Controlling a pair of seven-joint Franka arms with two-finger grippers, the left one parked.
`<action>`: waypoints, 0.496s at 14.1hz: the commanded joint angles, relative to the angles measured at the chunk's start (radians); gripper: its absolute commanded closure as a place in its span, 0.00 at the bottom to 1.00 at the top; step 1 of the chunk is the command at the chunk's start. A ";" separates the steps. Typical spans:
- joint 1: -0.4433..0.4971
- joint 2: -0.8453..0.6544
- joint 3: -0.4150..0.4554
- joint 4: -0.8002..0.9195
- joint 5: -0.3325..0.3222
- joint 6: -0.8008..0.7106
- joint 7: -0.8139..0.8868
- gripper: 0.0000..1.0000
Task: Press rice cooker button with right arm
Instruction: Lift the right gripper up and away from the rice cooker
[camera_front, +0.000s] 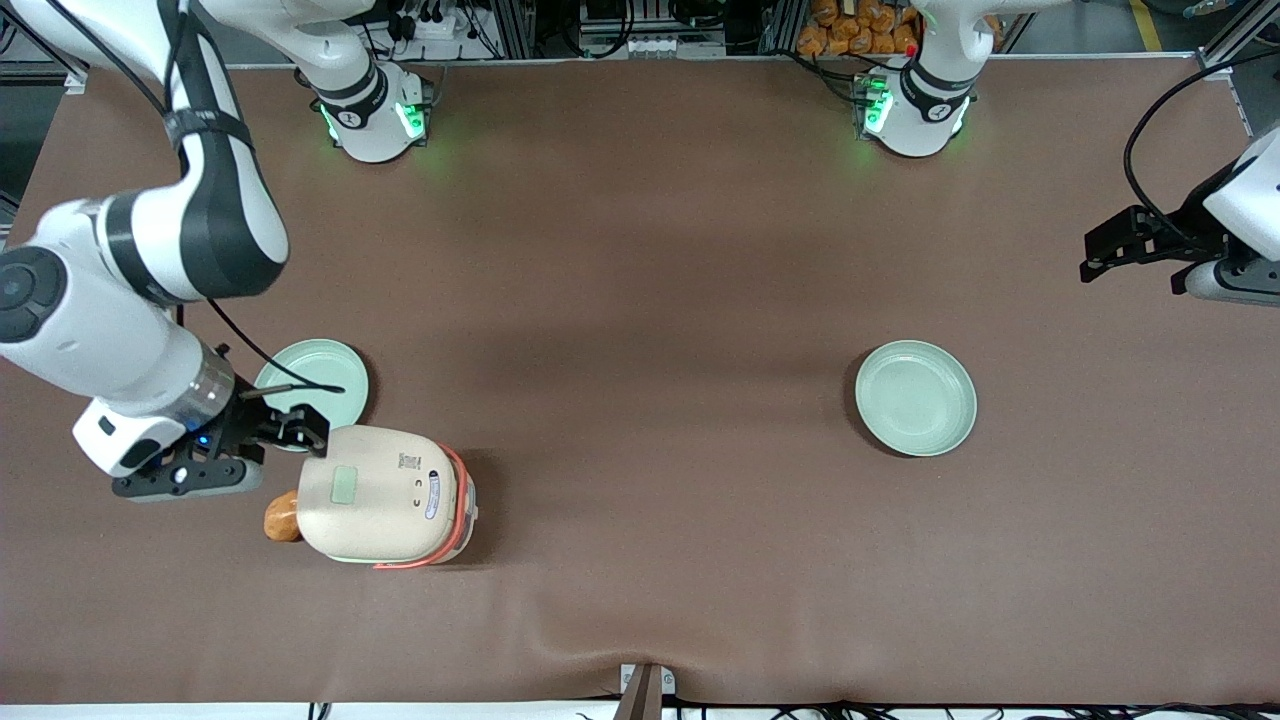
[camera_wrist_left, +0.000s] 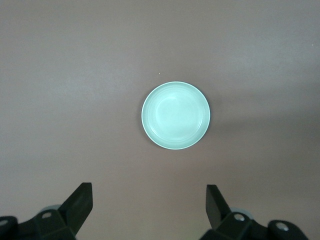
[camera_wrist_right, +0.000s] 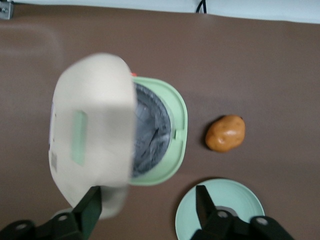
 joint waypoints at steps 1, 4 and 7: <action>-0.001 -0.088 0.004 -0.021 -0.002 -0.106 0.008 0.00; -0.017 -0.161 0.011 -0.021 -0.001 -0.248 0.008 0.00; -0.093 -0.241 0.050 -0.026 -0.001 -0.335 -0.001 0.00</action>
